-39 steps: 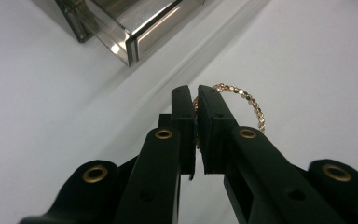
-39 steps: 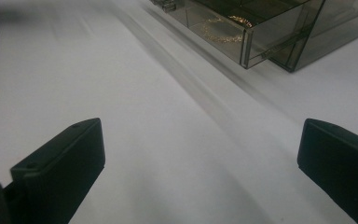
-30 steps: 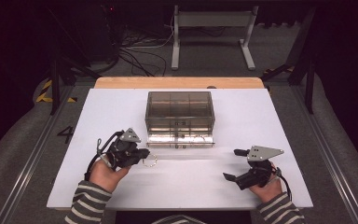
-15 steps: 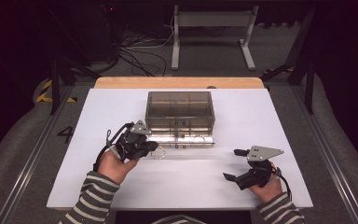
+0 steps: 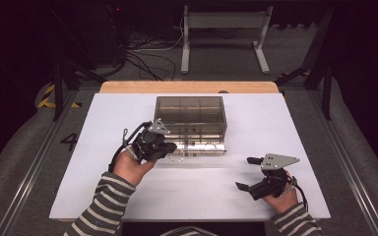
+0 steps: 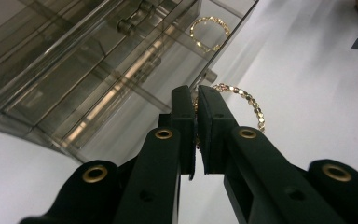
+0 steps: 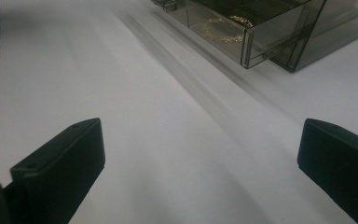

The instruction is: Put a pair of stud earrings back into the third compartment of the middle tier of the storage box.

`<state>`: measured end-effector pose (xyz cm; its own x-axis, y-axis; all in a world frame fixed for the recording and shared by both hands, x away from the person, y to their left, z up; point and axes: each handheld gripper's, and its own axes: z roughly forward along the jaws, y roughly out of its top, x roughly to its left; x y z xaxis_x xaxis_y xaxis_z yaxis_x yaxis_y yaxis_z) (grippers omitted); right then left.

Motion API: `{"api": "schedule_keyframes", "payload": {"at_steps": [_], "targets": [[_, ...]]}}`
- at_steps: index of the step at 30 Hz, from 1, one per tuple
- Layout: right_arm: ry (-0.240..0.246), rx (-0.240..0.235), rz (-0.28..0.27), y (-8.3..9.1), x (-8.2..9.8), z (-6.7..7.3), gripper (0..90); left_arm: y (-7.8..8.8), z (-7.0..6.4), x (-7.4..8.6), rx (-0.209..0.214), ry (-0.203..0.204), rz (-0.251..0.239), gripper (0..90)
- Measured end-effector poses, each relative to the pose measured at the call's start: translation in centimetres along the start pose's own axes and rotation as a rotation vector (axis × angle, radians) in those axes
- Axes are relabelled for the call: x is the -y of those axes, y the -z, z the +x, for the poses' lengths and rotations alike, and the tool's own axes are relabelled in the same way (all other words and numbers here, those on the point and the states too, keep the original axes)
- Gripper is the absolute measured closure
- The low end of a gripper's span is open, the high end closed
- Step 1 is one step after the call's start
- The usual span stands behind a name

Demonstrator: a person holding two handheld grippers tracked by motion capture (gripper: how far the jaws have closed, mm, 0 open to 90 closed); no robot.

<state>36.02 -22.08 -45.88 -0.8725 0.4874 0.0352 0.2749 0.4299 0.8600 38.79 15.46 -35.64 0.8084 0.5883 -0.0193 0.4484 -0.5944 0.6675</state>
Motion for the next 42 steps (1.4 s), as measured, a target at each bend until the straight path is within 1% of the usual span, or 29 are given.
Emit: {"api": "schedule_keyframes", "payload": {"at_steps": [14,22,28,29,30,33,40,42], "targets": [[0.002,-0.002,0.0,0.0,0.0,0.0,1.5,-1.2,-0.7,-2.6,0.02,-0.033,-0.011,85.8],[0.004,-0.003,0.001,0.0,0.0,0.0,1.5,-2.2,-0.6,-3.5,0.041,-0.028,-0.012,85.8],[0.004,-0.005,0.001,0.0,0.0,0.0,1.5,-2.8,-0.6,-4.2,0.044,-0.027,-0.012,85.8],[0.004,-0.006,0.001,0.0,0.0,0.0,1.5,-2.9,-0.6,-4.3,0.044,-0.033,-0.009,85.8],[0.004,-0.006,0.001,0.0,0.0,0.0,1.5,-3.1,-0.6,-4.4,0.044,-0.026,-0.014,85.8],[0.005,-0.006,0.001,0.0,0.0,0.0,1.5,-3.4,-0.6,-4.7,0.052,-0.021,-0.016,85.8],[0.006,-0.008,0.001,0.0,0.0,0.0,1.5,-4.6,-0.7,-5.5,0.054,-0.023,-0.013,85.8],[0.007,-0.008,0.002,0.0,0.0,0.0,1.5,-4.8,-0.7,-5.7,0.055,-0.031,-0.007,85.8]]}}
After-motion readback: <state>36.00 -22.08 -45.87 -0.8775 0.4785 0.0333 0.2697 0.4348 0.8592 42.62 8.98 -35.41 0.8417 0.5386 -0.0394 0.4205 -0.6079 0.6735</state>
